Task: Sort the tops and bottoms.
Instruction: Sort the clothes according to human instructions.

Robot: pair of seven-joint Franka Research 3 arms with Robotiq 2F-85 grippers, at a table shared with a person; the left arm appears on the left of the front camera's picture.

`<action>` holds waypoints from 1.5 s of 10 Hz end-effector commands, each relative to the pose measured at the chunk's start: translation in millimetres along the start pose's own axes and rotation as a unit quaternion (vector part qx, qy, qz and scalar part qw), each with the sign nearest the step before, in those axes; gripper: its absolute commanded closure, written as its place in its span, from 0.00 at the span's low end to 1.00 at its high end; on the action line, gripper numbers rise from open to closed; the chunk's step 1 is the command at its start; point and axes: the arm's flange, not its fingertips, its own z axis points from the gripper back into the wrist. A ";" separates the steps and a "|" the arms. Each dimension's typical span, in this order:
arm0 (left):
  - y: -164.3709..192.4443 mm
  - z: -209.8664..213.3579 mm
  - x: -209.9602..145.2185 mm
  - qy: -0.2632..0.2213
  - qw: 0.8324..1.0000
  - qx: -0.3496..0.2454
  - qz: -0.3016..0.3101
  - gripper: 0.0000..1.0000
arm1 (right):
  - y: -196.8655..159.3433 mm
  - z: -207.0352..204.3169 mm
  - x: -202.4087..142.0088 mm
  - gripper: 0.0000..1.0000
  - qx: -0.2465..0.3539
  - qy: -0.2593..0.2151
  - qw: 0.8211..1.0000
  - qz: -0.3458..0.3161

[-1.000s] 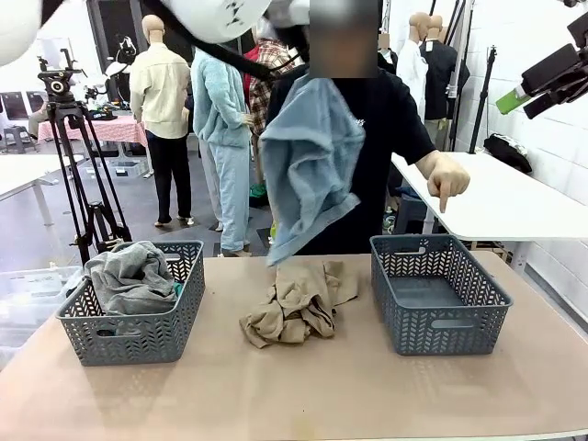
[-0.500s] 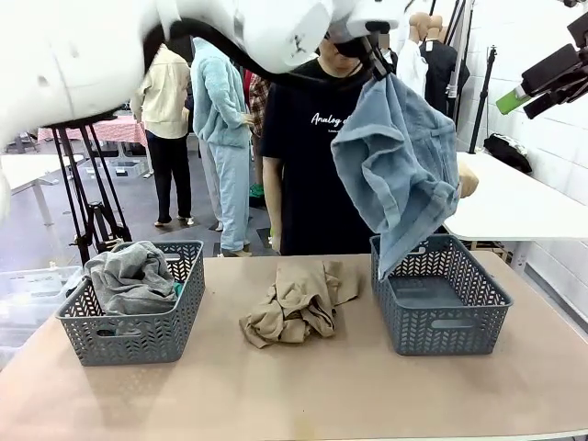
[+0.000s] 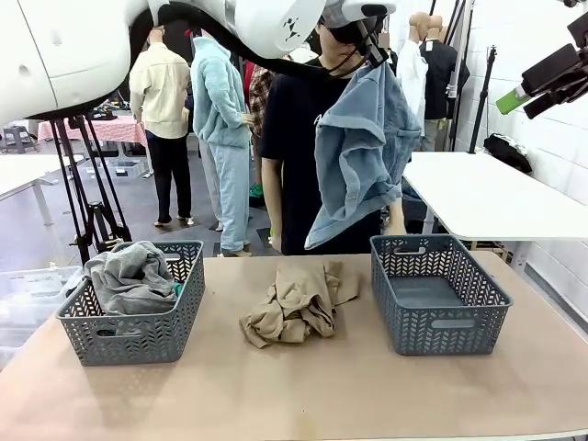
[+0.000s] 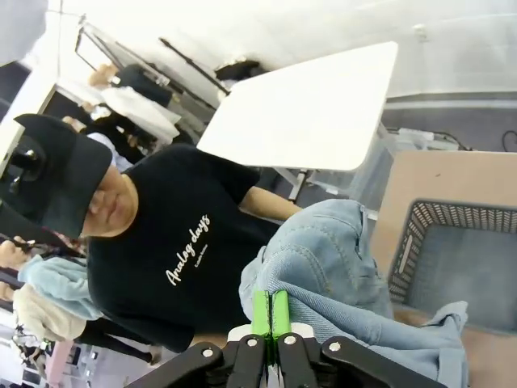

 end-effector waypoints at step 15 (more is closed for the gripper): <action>-90.7 -134.1 -25.0 -0.164 0.976 -0.084 0.116 1.00 | 0.6 -0.9 -1.2 0.00 -0.005 0.009 1.000 0.004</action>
